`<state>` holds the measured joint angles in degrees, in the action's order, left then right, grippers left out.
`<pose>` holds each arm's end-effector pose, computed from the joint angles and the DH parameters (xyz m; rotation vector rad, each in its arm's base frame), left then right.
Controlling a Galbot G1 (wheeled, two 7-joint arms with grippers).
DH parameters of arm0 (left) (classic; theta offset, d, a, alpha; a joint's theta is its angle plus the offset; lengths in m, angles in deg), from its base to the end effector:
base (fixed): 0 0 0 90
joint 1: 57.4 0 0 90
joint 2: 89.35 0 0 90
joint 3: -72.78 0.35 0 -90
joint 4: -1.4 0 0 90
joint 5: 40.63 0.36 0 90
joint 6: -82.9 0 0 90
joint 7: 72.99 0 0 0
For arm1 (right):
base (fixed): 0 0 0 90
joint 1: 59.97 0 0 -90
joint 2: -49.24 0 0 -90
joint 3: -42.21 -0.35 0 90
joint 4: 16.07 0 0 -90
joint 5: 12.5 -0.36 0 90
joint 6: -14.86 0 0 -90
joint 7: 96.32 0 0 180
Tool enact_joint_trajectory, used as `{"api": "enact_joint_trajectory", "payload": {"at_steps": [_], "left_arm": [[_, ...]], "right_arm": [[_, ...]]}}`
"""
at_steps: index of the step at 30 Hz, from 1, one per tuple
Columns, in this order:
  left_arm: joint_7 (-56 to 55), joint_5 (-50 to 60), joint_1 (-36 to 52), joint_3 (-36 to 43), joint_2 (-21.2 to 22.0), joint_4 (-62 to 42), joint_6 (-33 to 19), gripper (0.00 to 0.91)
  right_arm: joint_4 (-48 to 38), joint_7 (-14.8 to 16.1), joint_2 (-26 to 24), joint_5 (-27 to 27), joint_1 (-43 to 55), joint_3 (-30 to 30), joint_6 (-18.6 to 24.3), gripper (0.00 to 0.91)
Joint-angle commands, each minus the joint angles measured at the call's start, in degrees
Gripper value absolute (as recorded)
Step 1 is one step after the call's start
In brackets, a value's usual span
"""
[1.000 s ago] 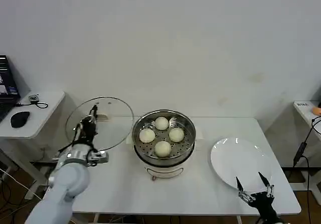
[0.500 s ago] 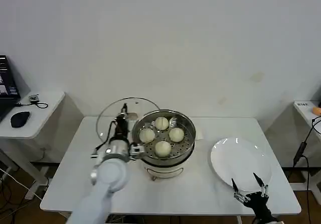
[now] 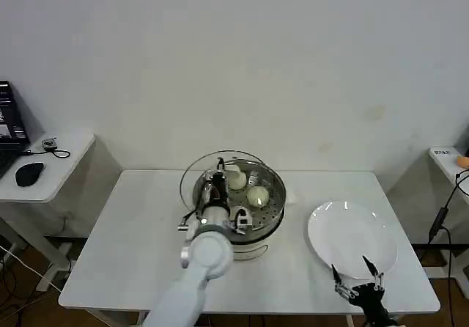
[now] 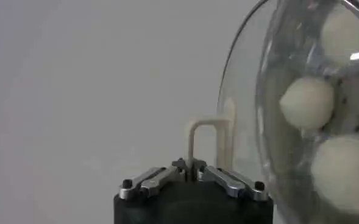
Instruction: Take steamed baozi put them in steamer then cover it.
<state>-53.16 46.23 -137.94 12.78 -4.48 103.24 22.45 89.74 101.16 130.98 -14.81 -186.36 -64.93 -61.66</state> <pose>0.3488 -0.1508 -0.2367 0.0716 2.2767 2.1581 0.1272 -0.1372 -0.3853 0.1786 -2.9852 0.3397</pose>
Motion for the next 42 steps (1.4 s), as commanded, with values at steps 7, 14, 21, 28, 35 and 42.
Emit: {"api": "enact_joint_trajectory", "payload": {"at_steps": [7, 14, 21, 28, 35, 42], "left_arm": [[0.17, 3.38, 0.20, 2.22, 3.73, -5.65, -0.29, 0.000], [0.10, 3.92, 0.40, 2.69, 4.55, -5.50, -0.48, 0.000], [-0.08, 4.64, 0.28, 2.41, 4.60, -5.97, -0.90, 0.000], [-0.02, 4.46, 0.57, 1.72, 4.21, -5.68, -0.98, 0.000], [-0.05, 4.34, 0.33, 1.56, 4.25, -5.76, -1.33, 0.000], [-0.10, 4.37, -0.17, 1.81, 4.61, -5.56, -1.51, 0.000]], "right_arm": [[-0.73, 0.02, 0.44, 0.63, 0.32, 0.84, 0.14, 0.907], [-1.10, 0.03, 0.52, 0.90, 0.28, 1.06, 0.29, 0.907], [-1.08, 0.07, 0.50, 0.86, 0.13, 1.03, 0.37, 0.907], [-1.20, 0.12, 0.73, 1.11, 0.10, 1.33, 0.39, 0.907], [-1.29, 0.14, 0.88, 1.42, 0.07, 1.56, 0.44, 0.907], [-1.62, 0.17, 0.87, 1.57, 0.14, 1.73, 0.49, 0.907]]}}
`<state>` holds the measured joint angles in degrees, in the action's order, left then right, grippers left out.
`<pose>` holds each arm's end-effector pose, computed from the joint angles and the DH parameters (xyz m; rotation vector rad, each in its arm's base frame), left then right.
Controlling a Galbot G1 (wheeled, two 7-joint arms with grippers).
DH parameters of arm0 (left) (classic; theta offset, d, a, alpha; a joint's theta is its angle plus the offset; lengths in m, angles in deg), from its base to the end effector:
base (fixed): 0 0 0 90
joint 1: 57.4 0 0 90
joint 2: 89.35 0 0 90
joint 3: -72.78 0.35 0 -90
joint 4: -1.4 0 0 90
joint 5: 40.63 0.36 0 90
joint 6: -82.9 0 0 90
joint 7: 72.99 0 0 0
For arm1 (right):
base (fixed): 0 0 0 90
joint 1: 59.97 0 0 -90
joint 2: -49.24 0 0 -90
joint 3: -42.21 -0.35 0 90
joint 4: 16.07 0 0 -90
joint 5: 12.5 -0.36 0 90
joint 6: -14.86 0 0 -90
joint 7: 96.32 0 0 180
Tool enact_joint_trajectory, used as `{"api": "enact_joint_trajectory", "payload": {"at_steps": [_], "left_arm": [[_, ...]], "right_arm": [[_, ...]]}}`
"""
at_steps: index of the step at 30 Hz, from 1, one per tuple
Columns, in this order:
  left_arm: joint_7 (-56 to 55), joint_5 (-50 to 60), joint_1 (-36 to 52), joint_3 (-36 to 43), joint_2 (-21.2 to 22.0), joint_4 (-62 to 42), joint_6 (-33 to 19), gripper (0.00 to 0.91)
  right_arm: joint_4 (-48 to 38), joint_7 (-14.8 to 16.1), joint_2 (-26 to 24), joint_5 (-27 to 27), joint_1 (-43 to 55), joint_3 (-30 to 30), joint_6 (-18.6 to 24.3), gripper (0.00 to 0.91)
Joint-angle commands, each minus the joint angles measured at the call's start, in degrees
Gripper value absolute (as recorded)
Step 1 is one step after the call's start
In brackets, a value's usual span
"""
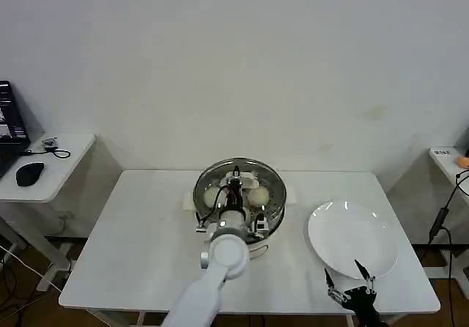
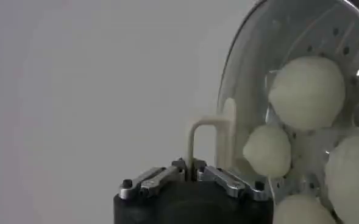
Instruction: Take steamed baozi put them in steamer then cover it.
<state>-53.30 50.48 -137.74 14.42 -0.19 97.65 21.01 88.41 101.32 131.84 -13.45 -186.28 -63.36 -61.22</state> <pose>0.3530 -0.1831 -0.2580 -0.1511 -2.2231 -2.2084 0.1250 -0.1263 -0.3969 0.2099 -2.9643 0.3242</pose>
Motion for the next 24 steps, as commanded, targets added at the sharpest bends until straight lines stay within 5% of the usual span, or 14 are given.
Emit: {"api": "enact_joint_trajectory", "payload": {"at_steps": [1, 13, 14, 15, 24], "left_arm": [[0.07, 0.14, -0.41, 0.16, 0.33, 0.07, -0.06, 0.000], [-0.54, -0.05, -0.89, 0.02, 0.72, 0.30, -0.55, 0.000], [-0.76, -0.03, -0.89, -0.05, 0.84, 0.20, -0.70, 0.333], [-0.75, -0.03, -0.84, -0.05, 0.80, 0.15, -0.74, 0.907], [-0.39, -1.06, -1.56, 0.15, -0.38, 3.09, -0.48, 0.907]], "right_arm": [[-0.26, 0.00, 0.03, 0.23, 0.05, 0.20, 0.05, 0.907], [-0.19, 0.07, 0.20, 0.71, -0.02, 0.78, 0.06, 0.907], [-0.19, 0.06, 0.20, 0.74, -0.03, 0.79, 0.07, 0.907], [-0.16, 0.09, 0.20, 0.75, -0.05, 0.80, 0.07, 0.907], [-0.02, 0.07, 0.25, 0.95, -0.05, 1.16, -0.01, 0.907]]}}
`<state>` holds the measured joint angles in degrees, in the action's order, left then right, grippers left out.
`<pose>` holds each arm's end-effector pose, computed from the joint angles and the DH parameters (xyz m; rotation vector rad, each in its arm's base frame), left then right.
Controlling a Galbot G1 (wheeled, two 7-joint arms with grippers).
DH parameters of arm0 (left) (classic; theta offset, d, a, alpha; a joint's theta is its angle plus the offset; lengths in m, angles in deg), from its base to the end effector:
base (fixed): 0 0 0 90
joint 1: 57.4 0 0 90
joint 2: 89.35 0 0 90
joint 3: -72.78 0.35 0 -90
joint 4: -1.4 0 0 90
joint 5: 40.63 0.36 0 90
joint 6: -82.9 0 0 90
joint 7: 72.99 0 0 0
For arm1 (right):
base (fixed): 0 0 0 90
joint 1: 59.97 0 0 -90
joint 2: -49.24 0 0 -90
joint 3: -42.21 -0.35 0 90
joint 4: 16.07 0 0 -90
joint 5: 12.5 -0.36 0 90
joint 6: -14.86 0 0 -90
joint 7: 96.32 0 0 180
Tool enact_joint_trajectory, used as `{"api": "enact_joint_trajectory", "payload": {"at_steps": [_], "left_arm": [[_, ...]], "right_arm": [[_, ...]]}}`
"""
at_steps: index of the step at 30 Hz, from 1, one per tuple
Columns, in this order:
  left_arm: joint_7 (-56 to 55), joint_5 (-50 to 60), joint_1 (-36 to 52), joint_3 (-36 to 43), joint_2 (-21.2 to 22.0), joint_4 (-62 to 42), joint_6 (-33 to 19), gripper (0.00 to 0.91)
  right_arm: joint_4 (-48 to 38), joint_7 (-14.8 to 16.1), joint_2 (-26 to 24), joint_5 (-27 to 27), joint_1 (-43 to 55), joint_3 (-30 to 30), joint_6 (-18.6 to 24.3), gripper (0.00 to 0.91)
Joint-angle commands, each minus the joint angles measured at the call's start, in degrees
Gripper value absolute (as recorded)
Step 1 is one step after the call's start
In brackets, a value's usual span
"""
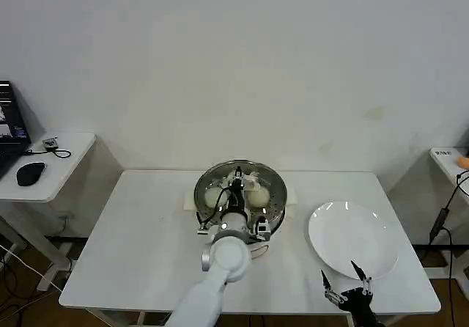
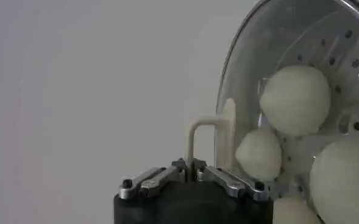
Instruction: Take steamed baozi put them in steamer then cover it.
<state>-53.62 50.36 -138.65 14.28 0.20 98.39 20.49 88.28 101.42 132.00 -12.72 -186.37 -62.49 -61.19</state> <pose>0.3479 -0.1843 -0.2577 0.1613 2.2385 2.1946 0.1246 -0.1207 -0.3994 0.2344 -2.9558 0.3246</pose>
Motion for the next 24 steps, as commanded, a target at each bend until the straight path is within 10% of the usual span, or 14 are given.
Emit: {"api": "enact_joint_trajectory", "payload": {"at_steps": [1, 24], "left_arm": [[0.12, -1.14, -1.02, 0.35, -1.08, 3.76, 0.10, 0.907], [-8.60, -18.90, -22.60, -8.34, -18.15, 33.31, -7.55, 0.907]], "right_arm": [[0.16, -0.03, 0.12, 0.25, 0.01, 0.34, -0.02, 0.907], [0.51, -0.32, 0.14, 0.37, -0.52, 0.76, -0.37, 0.907]]}}
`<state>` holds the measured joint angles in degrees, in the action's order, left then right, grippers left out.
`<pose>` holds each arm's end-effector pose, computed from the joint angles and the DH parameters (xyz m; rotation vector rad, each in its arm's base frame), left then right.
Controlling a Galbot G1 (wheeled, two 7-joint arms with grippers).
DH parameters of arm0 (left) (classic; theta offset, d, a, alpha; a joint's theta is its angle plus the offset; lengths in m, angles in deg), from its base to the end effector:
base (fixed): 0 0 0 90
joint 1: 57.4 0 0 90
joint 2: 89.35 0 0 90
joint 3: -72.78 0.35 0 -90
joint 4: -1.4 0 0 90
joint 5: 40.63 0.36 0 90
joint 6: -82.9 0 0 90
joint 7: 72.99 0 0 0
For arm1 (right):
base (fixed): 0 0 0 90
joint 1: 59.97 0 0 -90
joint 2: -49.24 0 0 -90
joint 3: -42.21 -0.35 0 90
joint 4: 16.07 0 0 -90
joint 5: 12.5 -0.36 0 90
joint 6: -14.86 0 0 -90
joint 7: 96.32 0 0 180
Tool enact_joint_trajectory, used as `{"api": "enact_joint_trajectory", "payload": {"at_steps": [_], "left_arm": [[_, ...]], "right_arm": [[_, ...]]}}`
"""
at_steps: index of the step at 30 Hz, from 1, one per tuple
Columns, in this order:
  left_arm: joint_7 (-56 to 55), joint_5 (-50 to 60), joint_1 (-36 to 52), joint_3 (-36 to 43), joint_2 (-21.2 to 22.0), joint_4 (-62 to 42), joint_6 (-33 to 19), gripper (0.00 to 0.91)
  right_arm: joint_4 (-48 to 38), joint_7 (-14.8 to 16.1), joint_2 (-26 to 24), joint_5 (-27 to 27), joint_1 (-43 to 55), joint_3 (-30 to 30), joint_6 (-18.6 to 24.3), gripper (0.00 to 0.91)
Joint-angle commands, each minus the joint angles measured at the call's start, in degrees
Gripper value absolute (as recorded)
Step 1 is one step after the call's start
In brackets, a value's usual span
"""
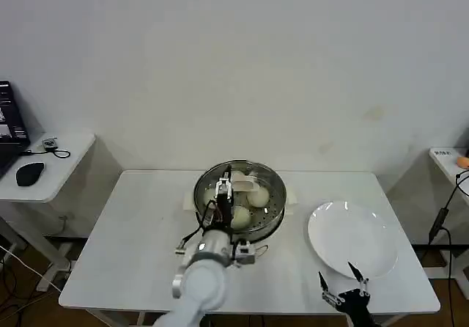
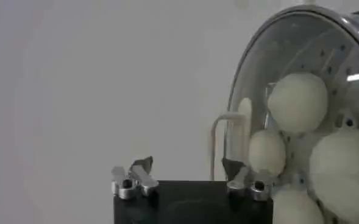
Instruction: Take steamed baozi put them in steamer then cover it.
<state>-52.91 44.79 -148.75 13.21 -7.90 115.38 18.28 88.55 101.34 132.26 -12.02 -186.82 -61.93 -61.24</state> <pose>0.2782 -0.1345 -0.2328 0.2109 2.2696 2.0632 0.1222 -0.1160 -0.4001 0.2478 -2.9475 0.3277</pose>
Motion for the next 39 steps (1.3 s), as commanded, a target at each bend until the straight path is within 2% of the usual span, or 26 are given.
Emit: {"api": "enact_joint_trajectory", "payload": {"at_steps": [1, 2, 4, 5, 6, 7, 9, 10, 11, 12, 16, 21, 24, 31, 39], "left_arm": [[-13.44, -19.14, -13.76, -9.68, -11.09, 16.70, -6.56, 0.907], [-18.05, -25.00, -15.53, -12.31, -12.14, 16.62, -8.00, 0.907], [-24.66, -45.99, -18.06, -19.77, -12.93, 15.15, -11.87, 0.907], [-29.12, -61.61, -19.31, -23.81, -13.07, 13.67, -13.61, 0.907], [-31.20, -76.18, -20.61, -25.81, -13.23, 12.81, -13.84, 0.907], [-32.34, -82.57, -21.41, -28.09, -13.30, 12.38, -13.70, 0.907], [-37.01, -102.37, -24.50, -32.18, -13.11, 11.38, -13.93, 0.907], [-37.69, -103.79, -25.25, -33.30, -12.89, 10.83, -14.77, 0.907], [-37.82, -103.90, -26.93, -35.03, -12.29, 8.47, -20.50, 0.907], [-37.05, -102.83, -28.01, -36.10, -12.21, 7.42, -21.78, 0.907], [-36.55, -105.65, -33.52, -36.72, -11.54, 7.34, -20.81, 0.907], [-35.80, -101.88, -36.85, -36.34, -8.88, 6.43, -23.83, 0.907], [-35.79, -100.89, -37.98, -35.80, -8.28, 5.89, -24.25, 0.907], [-34.76, -98.47, -38.27, -37.74, -8.42, 2.44, -24.38, 0.907], [-32.16, -98.02, -38.58, -37.18, -7.92, 1.36, -24.72, 0.907]], "right_arm": [[0.48, -0.49, -0.32, -0.71, -0.25, 0.34, -0.63, 0.907], [0.79, -0.79, -0.68, -1.15, -0.47, 0.52, -0.99, 0.907], [1.63, -1.58, -1.35, -1.94, -1.05, 1.07, -1.76, 0.907], [2.33, -2.03, -1.74, -3.02, -1.40, 1.32, -2.35, 0.907], [2.83, -2.27, -2.06, -3.53, -1.75, 1.54, -2.54, 0.907], [3.29, -2.44, -2.24, -3.77, -2.01, 1.76, -2.69, 0.907], [5.12, -2.83, -2.93, -5.80, -3.00, 2.42, -3.46, 0.907], [5.60, -2.99, -3.30, -6.29, -3.40, 2.67, -3.62, 0.907], [6.90, -3.22, -3.91, -7.48, -4.07, 3.22, -4.17, 0.907], [7.58, -3.39, -4.29, -8.24, -4.48, 3.35, -4.32, 0.907], [10.13, -4.17, -7.19, -10.79, -6.73, 3.54, -5.20, 0.907], [12.36, -5.65, -11.57, -15.57, -8.59, 4.46, -6.40, 0.907], [14.01, -6.75, -12.46, -16.98, -9.18, 5.03, -7.14, 0.907], [15.36, -9.29, -12.59, -15.64, -9.44, 6.07, -9.14, 0.907], [15.39, -9.99, -12.02, -14.73, -9.31, 7.55, -9.23, 0.907]]}}
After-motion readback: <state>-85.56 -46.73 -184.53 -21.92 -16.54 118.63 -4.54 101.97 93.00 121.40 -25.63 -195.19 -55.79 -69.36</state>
